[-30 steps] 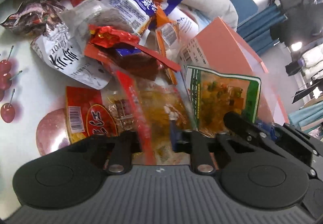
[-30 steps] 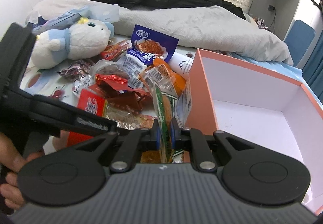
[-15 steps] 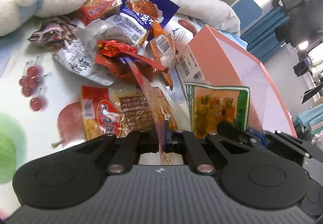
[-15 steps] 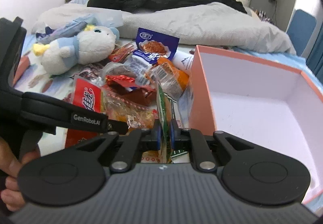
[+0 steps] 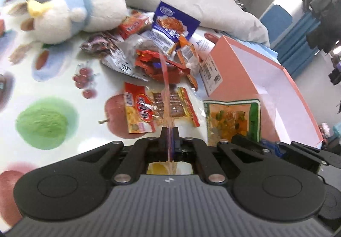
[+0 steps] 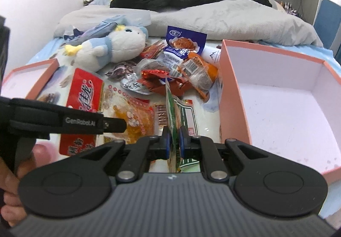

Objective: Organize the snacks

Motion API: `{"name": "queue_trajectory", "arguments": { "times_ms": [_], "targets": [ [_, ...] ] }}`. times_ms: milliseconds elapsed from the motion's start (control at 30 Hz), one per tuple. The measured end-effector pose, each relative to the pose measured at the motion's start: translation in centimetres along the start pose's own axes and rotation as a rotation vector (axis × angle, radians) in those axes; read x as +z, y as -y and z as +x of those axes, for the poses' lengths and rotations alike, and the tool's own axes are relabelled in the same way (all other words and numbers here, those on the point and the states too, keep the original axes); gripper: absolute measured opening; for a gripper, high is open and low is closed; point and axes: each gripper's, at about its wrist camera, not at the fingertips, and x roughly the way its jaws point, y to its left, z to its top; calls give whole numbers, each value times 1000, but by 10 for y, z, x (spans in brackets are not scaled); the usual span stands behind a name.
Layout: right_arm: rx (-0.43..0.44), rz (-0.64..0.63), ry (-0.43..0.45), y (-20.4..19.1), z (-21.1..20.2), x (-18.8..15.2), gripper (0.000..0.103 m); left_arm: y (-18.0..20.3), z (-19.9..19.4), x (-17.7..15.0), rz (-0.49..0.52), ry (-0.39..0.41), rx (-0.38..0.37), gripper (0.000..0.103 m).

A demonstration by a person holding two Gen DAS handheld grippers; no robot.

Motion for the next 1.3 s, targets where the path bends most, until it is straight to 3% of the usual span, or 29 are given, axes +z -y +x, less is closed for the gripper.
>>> {"name": "queue_trajectory", "arguments": {
  "times_ms": [167,467,1000,1300],
  "targets": [
    [36,80,-30,8,-4,0,12,5,-18,-2,28,-4,45,3],
    [45,143,-54,20,-9,1,12,14,-32,4,29,-9,41,3],
    [68,170,63,45,-45,36,12,42,-64,43,62,67,70,1],
    [82,166,142,67,-69,72,12,80,-88,78,111,141,13,0]
  ]
}}
